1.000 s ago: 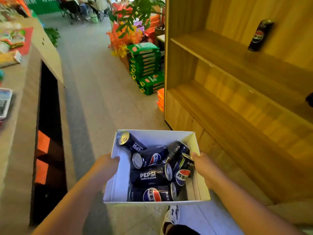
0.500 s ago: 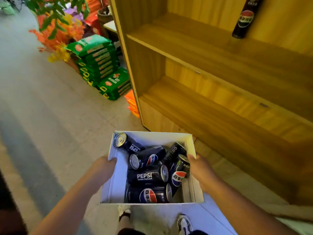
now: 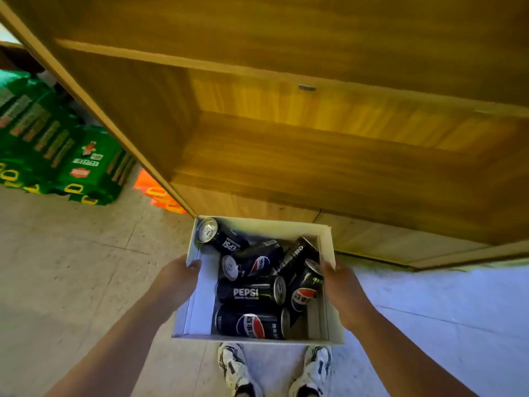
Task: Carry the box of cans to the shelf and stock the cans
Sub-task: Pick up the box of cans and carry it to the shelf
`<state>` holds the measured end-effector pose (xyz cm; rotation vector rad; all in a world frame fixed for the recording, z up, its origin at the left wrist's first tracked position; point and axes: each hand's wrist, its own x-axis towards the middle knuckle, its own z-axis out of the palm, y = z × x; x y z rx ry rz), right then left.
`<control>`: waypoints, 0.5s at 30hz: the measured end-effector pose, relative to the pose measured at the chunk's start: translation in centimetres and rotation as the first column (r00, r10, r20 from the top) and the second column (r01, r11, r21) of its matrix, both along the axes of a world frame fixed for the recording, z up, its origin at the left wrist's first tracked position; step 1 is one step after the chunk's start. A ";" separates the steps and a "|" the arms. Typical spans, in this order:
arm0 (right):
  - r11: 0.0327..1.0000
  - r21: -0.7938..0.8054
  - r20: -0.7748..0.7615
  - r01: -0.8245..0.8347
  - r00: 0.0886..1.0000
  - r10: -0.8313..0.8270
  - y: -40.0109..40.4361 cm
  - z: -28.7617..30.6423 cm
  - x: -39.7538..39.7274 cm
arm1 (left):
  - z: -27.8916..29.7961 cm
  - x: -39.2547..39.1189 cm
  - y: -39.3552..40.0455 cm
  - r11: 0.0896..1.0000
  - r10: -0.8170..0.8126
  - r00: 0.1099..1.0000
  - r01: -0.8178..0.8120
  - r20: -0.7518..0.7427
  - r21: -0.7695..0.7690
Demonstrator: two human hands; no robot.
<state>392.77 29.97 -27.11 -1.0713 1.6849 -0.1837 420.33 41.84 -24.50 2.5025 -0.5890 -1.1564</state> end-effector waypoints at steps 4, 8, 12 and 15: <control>0.998 0.025 0.014 0.049 0.999 -0.049 -0.9 -3.7 -0.1 | -4.5 0.1 -2.3 0.999 -0.040 0.999 0.040 -0.037 0.010; 0.999 0.015 -0.027 0.032 0.999 -0.032 -1.2 -7.8 -0.5 | -9.2 0.3 -3.3 0.998 -0.057 0.996 0.059 -0.070 0.032; 0.999 0.034 -0.016 0.030 0.999 -0.030 -1.3 -13.5 -0.4 | -14.3 0.7 -3.8 0.997 -0.075 0.994 0.077 -0.075 0.032; 0.995 0.035 -0.022 0.089 0.996 -0.088 -1.3 -19.4 0.2 | -19.2 1.2 -4.0 0.996 -0.087 0.994 0.089 -0.061 0.030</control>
